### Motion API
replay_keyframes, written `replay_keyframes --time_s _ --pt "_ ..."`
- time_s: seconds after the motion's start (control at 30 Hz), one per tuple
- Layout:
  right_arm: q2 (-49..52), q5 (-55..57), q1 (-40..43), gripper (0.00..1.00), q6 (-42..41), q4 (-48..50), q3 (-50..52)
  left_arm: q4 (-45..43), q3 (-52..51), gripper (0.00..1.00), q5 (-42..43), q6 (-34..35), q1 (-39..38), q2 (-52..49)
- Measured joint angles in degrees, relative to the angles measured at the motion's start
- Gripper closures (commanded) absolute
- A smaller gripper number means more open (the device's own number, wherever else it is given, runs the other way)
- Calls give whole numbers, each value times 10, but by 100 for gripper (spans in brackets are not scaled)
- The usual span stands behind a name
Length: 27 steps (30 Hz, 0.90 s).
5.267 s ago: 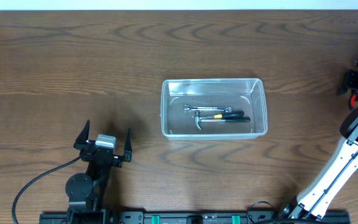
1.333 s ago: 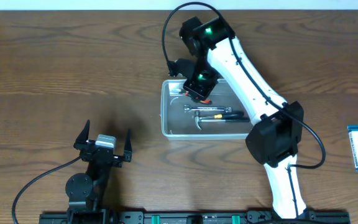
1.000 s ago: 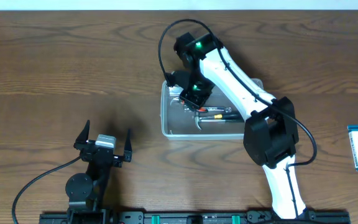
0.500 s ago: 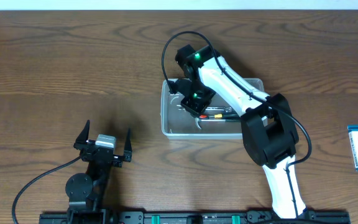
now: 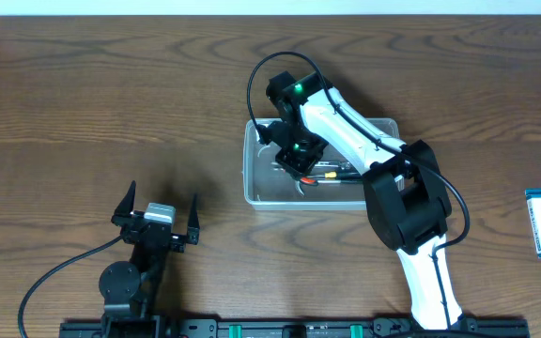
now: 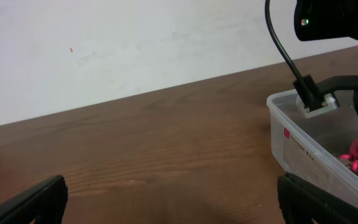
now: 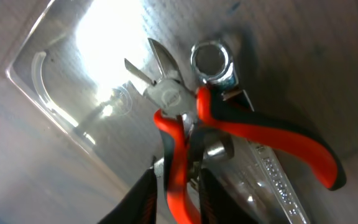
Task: Pack container
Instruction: 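Lower the pliers into the container on top of the tools, then open the right gripper and withdraw it rightward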
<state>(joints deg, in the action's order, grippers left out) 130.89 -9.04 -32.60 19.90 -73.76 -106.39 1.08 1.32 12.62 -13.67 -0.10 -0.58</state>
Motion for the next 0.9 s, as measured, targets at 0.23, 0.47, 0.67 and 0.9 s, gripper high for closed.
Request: replay_keyframes --time_s 0.23,0.47,0.67,0.9 --pt "0 -10 0 61 -1 -38 0 0 0 2 0 0 0 0" --pt "-16 -41 -1 1 -8 -50 0 0 0 2 0 0 0 0" --pt "-108 -51 -5 1 -17 -46 -6 0 0 2 0 0 0 0" --pt "-269 15 -5 1 -79 -64 -24 0 0 2 0 0 0 0"
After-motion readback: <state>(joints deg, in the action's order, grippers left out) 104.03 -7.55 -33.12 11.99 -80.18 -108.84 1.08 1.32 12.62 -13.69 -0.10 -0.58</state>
